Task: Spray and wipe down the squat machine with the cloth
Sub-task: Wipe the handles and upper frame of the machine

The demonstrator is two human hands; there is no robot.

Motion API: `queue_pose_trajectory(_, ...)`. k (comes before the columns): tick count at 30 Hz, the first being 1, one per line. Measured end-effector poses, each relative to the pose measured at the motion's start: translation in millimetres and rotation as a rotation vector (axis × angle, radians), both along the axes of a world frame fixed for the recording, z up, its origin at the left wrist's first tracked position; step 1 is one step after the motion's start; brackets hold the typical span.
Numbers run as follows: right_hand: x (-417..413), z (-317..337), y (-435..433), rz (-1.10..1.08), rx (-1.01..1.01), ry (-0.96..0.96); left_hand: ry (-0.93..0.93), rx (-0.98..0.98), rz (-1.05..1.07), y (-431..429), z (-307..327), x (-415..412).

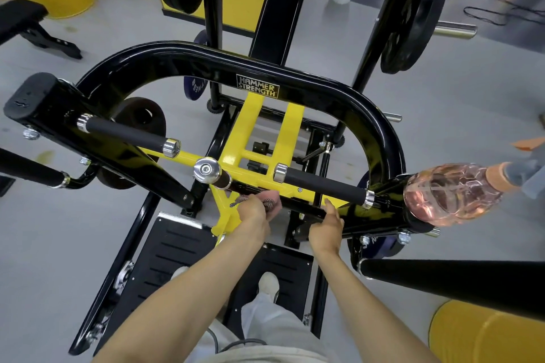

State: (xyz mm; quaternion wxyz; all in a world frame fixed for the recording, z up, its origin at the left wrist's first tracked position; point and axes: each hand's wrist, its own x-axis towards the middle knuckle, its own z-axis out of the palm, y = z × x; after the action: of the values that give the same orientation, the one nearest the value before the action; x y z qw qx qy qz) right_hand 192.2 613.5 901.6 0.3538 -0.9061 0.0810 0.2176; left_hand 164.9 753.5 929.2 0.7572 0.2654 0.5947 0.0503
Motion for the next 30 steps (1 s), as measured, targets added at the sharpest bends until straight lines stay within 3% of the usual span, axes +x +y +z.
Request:
queue_pose_trajectory(8,-1.1,-0.9,-15.6,-0.218,0.139,-0.023,-0.098,-0.209,-0.197,-58.3,-23.6,2.9)
queue_pose_trajectory(14,0.8,-12.9,-30.1,-0.205,0.156,0.06,-0.167,-0.128,-0.538,-88.0,-50.9,3.4)
queue_pose_trajectory(19,-2.9,-21.6,-30.1,-0.23,0.181,0.107,-0.098,0.059,-0.738,-95.2,-75.8,11.1)
queue_pose_trajectory(23,-9.1,-32.5,-25.0,-0.251,0.205,0.051,-0.099,0.088,-0.743,-83.6,-94.5,23.8)
queue_pose_trajectory(26,-10.2,-39.5,-21.0,-0.326,0.206,0.028,-0.172,0.182,-1.019,-71.5,-122.4,24.5)
queue_pose_trajectory(28,-10.2,-45.6,-19.9,-0.356,0.194,-0.001,-0.152,0.388,-1.227,-71.1,-146.8,29.4)
queue_pose_trajectory(30,-10.9,-51.5,-19.2,-0.384,0.192,-0.005,-0.015,0.69,-1.376,-70.4,-174.5,35.3)
